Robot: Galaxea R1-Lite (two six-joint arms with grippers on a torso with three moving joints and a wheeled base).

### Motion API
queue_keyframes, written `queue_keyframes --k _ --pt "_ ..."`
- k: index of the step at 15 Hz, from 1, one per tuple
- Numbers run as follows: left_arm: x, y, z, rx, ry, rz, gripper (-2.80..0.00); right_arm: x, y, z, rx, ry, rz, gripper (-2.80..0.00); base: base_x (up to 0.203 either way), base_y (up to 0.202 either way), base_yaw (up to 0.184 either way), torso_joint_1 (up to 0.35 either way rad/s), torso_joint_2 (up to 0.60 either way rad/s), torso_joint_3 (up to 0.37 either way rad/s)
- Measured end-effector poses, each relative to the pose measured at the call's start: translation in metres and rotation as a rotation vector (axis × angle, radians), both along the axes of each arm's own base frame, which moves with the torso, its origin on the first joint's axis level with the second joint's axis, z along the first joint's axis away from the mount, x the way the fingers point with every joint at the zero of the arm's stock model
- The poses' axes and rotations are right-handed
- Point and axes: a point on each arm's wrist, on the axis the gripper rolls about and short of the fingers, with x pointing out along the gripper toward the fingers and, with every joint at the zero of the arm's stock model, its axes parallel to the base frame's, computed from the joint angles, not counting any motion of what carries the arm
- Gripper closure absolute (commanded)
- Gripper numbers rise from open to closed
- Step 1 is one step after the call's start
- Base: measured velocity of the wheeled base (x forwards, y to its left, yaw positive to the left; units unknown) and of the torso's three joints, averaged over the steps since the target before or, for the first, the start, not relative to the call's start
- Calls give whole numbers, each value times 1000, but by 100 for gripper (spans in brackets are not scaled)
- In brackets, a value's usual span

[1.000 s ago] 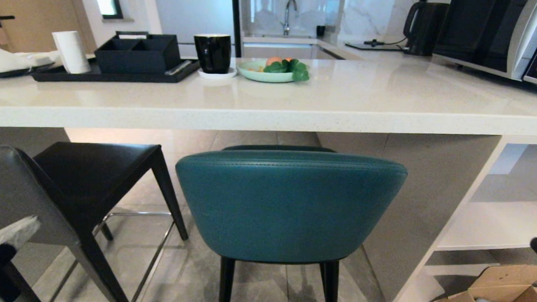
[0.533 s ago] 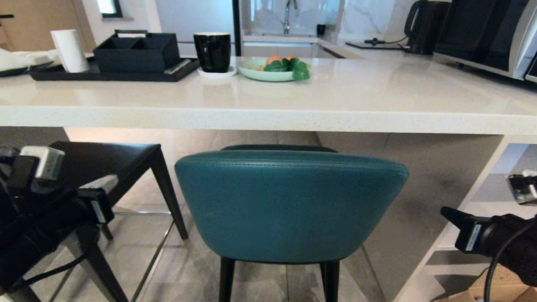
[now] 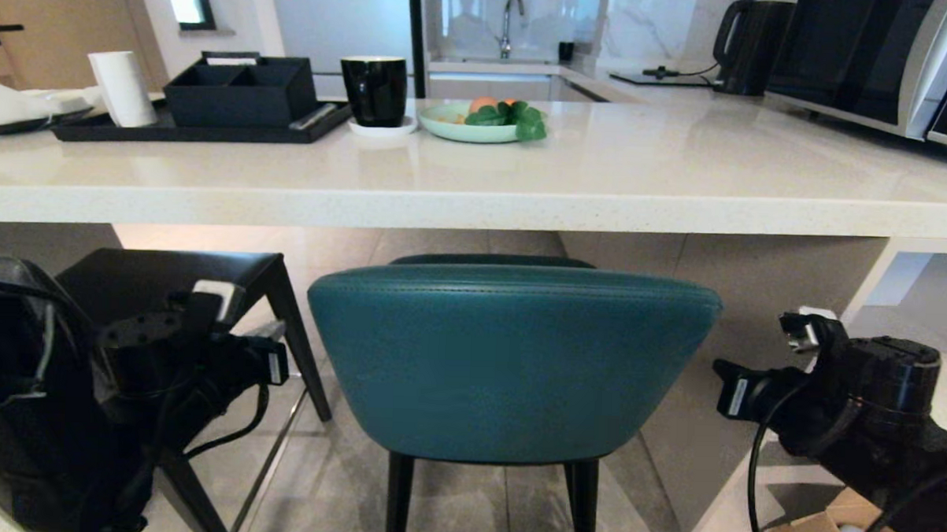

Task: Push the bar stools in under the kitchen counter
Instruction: Pull the blue chair out from under the dining table

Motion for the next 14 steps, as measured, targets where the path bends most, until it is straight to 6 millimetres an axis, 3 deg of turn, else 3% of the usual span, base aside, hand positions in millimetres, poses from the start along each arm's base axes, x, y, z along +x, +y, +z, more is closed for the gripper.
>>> queue_keyframes --k 4,7,11,14 --pt "52 -5 8 -11 -141 75 0 54 4 -14 30 -44 -103 0 0 0 0 0 0 0" --pt "76 -9 23 -34 -244 138 0 87 6 -19 74 -56 -178 0 0 0 0 0 0 0" --pt "92 -33 37 -75 -328 134 0 120 10 -4 130 -123 -219 0 0 0 0 0 0 0" --pt "92 -55 38 -95 -336 94 0 131 18 5 149 -169 -203 0 0 0 0 0 0 0"
